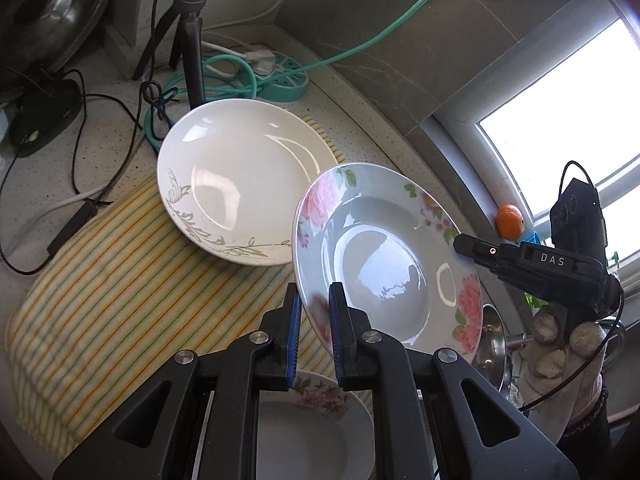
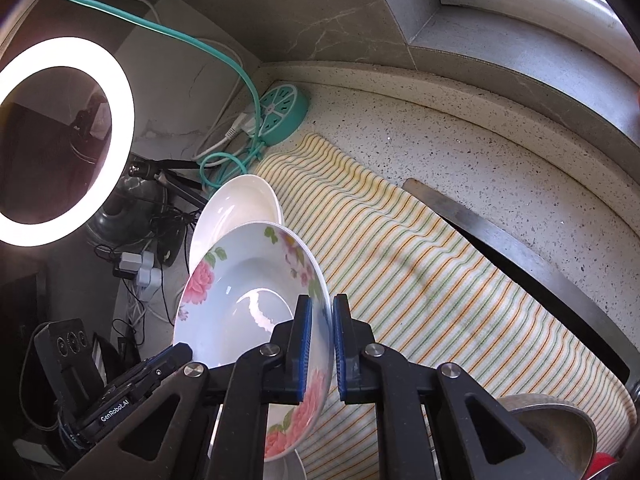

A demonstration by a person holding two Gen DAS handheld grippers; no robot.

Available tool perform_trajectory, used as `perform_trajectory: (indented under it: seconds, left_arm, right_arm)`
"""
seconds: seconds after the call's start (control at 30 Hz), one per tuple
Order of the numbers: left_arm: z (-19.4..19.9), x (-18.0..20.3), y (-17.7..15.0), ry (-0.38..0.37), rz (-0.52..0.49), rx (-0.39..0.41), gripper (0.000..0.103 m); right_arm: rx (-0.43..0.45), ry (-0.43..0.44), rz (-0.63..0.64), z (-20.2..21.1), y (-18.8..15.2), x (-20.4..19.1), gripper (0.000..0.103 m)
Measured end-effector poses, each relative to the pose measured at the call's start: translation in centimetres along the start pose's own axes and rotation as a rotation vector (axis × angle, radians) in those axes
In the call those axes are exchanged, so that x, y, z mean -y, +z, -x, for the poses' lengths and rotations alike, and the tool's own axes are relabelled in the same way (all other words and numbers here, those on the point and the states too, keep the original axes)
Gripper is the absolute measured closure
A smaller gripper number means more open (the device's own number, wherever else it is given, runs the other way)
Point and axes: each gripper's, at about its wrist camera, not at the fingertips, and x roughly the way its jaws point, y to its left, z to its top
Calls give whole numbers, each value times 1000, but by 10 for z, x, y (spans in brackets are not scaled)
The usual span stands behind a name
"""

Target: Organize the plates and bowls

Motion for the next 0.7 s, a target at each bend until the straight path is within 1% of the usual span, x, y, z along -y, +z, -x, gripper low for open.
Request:
perform_trajectory:
  seconds: [0.1,0.37,0.53,0.7]
  left_arm:
    - [7,-7,1,-5,-16,11,91]
    - [25,-29,5,-35,-43,3,91]
    - [34,-41,8,-52,-76,-14,91]
    - [42,-52,10,-74,-114,-35,91]
  right_arm:
    - [19,4,0,1,-5,-9,96]
    - [48,-11,-35,-6,-23,-34,96]
    - [79,-20,-62,-7,-40,-50,96]
    - [104,-29,-100,-5,-61,-57,96]
